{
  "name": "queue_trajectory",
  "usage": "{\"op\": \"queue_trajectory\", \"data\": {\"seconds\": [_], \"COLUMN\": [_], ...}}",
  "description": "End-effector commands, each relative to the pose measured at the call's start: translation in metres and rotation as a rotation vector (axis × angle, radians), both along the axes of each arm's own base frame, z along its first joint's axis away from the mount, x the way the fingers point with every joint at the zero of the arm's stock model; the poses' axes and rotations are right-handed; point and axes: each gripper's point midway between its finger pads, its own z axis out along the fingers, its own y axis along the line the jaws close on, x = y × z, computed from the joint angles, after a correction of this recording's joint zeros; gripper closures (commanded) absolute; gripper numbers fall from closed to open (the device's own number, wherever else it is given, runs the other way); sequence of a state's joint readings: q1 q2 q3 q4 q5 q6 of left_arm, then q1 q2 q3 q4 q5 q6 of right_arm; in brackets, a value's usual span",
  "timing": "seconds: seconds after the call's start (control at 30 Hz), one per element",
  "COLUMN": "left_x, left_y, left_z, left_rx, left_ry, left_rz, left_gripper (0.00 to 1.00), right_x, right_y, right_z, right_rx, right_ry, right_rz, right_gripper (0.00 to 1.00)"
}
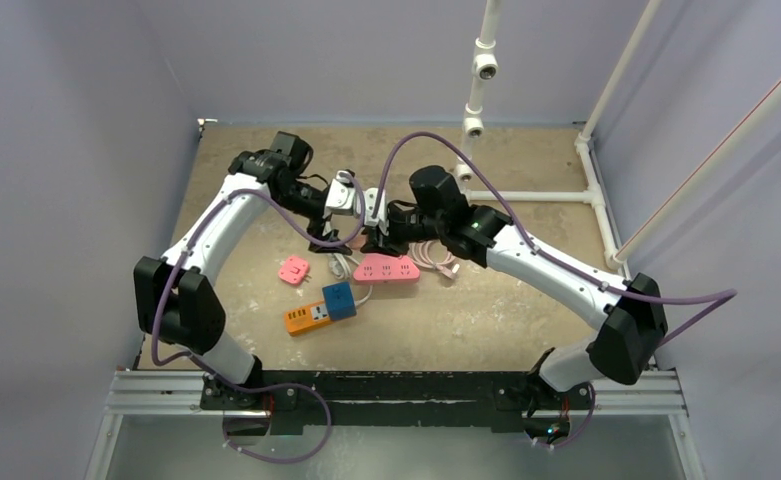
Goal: Insert the plug
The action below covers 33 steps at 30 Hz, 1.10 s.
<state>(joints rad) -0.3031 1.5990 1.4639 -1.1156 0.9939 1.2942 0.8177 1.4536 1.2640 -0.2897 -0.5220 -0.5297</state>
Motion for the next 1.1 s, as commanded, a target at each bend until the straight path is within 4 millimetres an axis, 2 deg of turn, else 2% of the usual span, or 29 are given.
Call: {"op": "queue_trajectory", "data": {"seconds": [0.0,0.2,0.5,0.57,0.77,0.87,0.93,1.03,1.07], "left_x": [-0.012,-0.011,-0.007,-0.006,0.009,0.009,0.006,-0.002,-0.004], "left_y": [-0.009,-0.01,-0.017,-0.016,-0.02,-0.02,-0.021,-0.024,-0.027], "left_z": [0.023,0.032,0.039,0.035,0.041,0.041,0.045,0.055,0.06], "left_rx": [-0.075,-0.082,-0.104,-0.089,-0.107,-0.11,-0.131,-0.193,-0.221], "left_ry": [-0.05,-0.078,-0.067,-0.07,-0.075,-0.068,-0.049,-0.007,0.008], "left_rz": [-0.033,0.01,0.052,0.061,0.123,0.121,0.114,0.099,0.1], "left_gripper": [0.06,0.11,0.21,0.28,0.66,1.0,1.0,1.0,1.0], "right_x": [0.005,0.02,0.033,0.031,0.024,0.021,0.02,0.011,0.005], "right_y": [0.012,0.012,0.016,0.016,0.015,0.004,-0.009,-0.028,-0.032], "right_z": [0.029,0.024,0.044,0.051,0.05,0.057,0.068,0.087,0.094], "right_rx": [0.094,0.098,0.177,0.202,0.221,0.249,0.295,0.391,0.427], "right_ry": [-0.024,-0.012,-0.014,-0.02,-0.013,-0.044,-0.091,-0.157,-0.174], "right_rz": [0.005,-0.045,-0.102,-0.096,-0.079,-0.091,-0.088,-0.062,-0.042], "right_gripper": [1.0,1.0,1.0,1.0,1.0,0.8,0.62,0.47,0.46]}}
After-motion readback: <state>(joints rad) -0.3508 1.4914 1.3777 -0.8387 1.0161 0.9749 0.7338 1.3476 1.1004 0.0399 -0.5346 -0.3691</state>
